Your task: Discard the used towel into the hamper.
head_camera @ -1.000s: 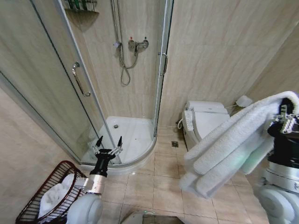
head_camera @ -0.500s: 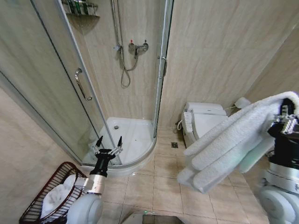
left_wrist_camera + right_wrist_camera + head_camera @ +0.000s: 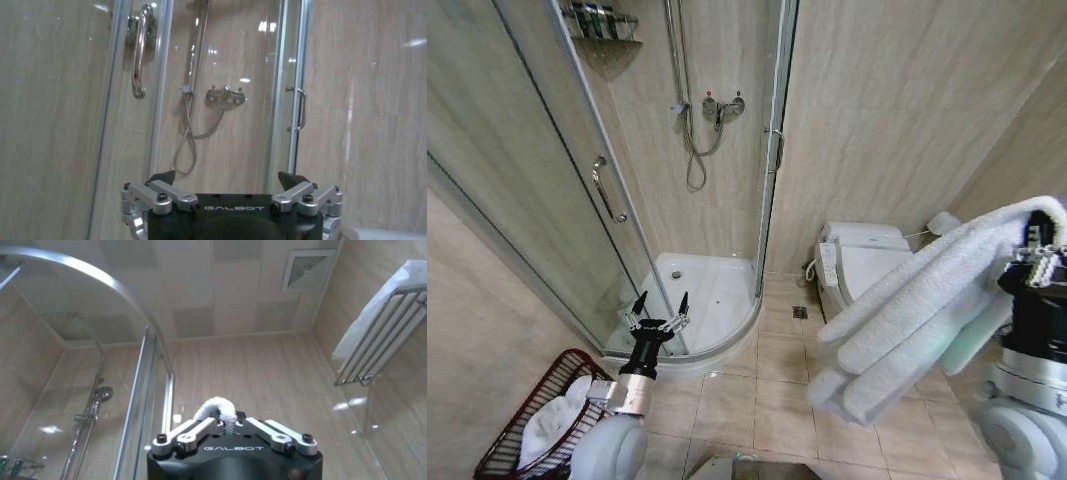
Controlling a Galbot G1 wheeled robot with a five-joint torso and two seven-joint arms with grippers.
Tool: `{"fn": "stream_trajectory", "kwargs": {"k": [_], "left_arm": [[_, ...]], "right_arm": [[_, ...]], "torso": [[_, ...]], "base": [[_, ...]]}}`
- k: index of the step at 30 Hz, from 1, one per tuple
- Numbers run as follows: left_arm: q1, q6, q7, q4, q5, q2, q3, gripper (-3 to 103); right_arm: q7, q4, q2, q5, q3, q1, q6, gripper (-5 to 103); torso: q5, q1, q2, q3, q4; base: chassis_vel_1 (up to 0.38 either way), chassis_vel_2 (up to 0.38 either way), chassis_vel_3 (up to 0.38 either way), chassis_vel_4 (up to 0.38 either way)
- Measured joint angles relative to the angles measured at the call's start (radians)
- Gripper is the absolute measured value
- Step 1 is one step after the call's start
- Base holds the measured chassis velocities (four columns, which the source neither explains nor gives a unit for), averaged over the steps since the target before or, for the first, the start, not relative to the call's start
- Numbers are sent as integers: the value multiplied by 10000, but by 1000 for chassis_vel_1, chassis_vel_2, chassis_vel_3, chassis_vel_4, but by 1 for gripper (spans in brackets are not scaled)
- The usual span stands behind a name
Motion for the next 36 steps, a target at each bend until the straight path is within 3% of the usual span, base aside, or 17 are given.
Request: {"fn": "stream_trajectory", "kwargs": {"k": [36], "left_arm": [[0,0,0,0,0,0,0,100]], "right_arm": [[-14,-79,100,6,55,-62,98,3]], "torso": [[0,838,1841,999,0]], "base": [[0,0,0,0]]}}
